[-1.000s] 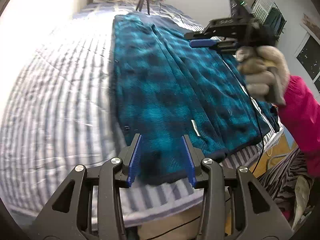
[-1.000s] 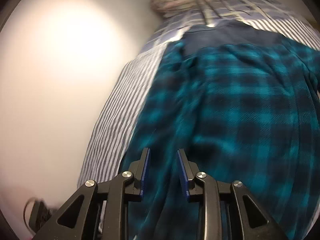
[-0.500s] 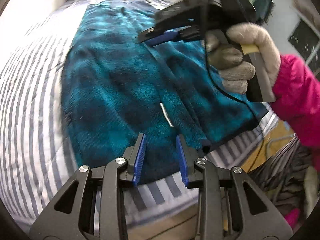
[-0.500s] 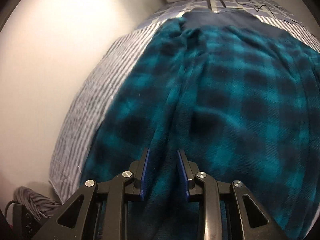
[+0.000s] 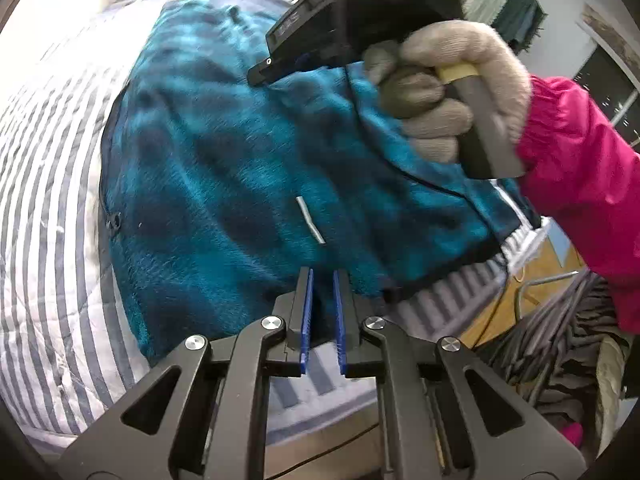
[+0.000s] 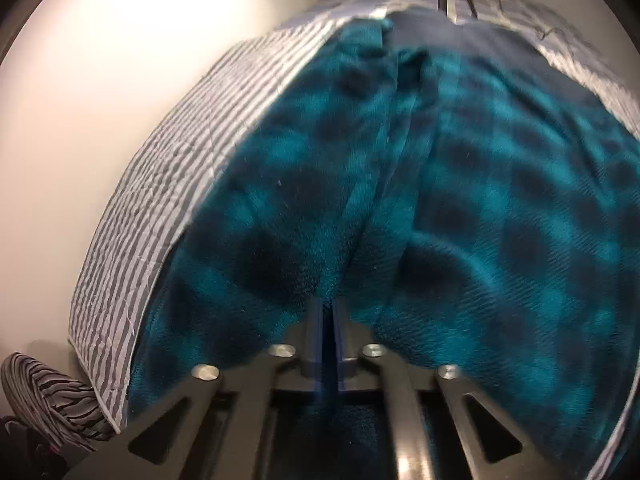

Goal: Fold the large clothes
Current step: 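Pinch and smooth the folded fabric with both tools, then open both tools, then move the right tool to the other sleeve cuff and grasp it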

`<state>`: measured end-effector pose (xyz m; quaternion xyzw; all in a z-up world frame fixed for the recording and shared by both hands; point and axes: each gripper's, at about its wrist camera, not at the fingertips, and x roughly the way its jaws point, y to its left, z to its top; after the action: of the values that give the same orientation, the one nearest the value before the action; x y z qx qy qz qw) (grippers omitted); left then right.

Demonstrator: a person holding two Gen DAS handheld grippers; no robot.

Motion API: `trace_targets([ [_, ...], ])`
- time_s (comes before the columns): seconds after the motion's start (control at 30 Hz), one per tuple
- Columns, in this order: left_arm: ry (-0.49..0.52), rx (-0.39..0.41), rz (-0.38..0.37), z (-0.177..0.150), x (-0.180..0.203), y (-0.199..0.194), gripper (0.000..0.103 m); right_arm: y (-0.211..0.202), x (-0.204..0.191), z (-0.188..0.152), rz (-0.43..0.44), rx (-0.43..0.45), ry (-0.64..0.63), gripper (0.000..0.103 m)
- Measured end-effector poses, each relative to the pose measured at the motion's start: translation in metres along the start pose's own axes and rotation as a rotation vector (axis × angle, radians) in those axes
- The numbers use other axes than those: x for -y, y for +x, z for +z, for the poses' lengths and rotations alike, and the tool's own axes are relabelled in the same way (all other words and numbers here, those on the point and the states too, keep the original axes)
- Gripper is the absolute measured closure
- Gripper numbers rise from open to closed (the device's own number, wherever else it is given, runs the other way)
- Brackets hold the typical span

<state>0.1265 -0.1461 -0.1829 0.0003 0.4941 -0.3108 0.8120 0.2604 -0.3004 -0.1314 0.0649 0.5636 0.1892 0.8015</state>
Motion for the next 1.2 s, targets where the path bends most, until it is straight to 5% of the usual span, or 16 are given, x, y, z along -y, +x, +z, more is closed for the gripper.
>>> trace_targets([
  [0.1, 0.035, 0.018, 0.019, 0.0, 0.006, -0.008, 0.096, -0.02, 0.008, -0.001, 0.006, 0.074, 0.022, 0.103],
  [0.2, 0.028, -0.007, 0.027, -0.003, 0.003, -0.002, 0.096, -0.01, 0.016, -0.009, 0.012, 0.045, 0.044, 0.103],
  [0.33, 0.017, -0.042, 0.023, -0.009, -0.006, 0.004, 0.096, 0.0, 0.018, -0.012, 0.019, 0.027, 0.058, 0.089],
  [0.5, 0.041, -0.001, 0.01, -0.008, 0.001, -0.024, 0.096, -0.039, 0.007, -0.013, -0.039, 0.126, 0.03, 0.08],
  [0.7, 0.037, 0.119, 0.056, 0.008, -0.003, -0.067, 0.096, -0.118, -0.01, -0.055, -0.082, 0.309, 0.027, 0.069],
  [0.73, 0.043, 0.131, 0.055, 0.013, -0.003, -0.071, 0.09, -0.126, -0.01, -0.064, -0.107, 0.325, 0.029, 0.066],
  [0.83, 0.055, 0.17, 0.045, 0.023, -0.004, -0.08, 0.042, -0.148, -0.007, -0.087, -0.181, 0.376, 0.013, 0.063],
  [1.2, 0.154, 0.155, -0.025, 0.056, 0.033, -0.072, 0.041, -0.23, 0.116, -0.165, -0.3, 0.324, 0.246, 0.063],
])
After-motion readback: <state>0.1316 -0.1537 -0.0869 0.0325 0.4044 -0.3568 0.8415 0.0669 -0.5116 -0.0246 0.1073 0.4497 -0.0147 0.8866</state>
